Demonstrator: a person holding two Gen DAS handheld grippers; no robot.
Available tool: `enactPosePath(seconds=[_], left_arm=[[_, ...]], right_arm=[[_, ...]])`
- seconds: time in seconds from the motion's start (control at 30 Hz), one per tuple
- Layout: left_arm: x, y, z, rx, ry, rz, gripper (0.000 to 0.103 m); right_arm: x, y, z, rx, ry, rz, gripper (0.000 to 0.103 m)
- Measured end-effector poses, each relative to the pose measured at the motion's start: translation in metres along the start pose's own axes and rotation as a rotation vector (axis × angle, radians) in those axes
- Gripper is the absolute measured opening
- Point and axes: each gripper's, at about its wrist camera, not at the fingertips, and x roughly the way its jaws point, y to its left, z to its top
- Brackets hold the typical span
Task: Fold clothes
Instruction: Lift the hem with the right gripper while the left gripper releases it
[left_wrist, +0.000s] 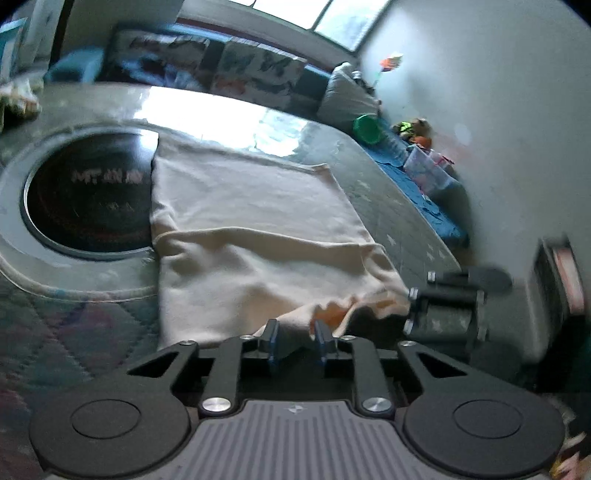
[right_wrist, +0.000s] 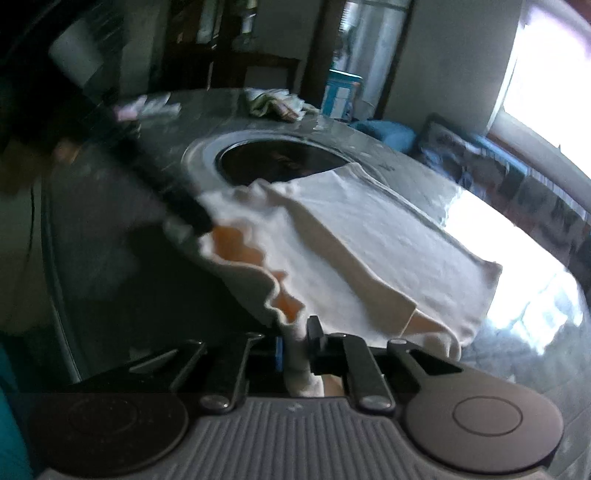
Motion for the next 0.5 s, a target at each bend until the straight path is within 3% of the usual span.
enactPosePath(seconds=[0.13,0.3,0.5], left_arm=[[-0.015,-0.006,-0.016,0.137,-0.069,0.069,0.048],[-0.011,-0.015,-0.028,0.290,-0.101,0.144,0.051],[0.006,-0.023,-0.039,0.473,-0.114,0.230,0.054]], right_arm=[[-0.002,-0.020,0.011,0.108,-0.006,0.034,0.010],[-0.002,-0.036,0.021,0.207,-0.019,0.058,0.009],[-0.002,-0.042,0.028,0.238,-0.021,0.047,0.007]])
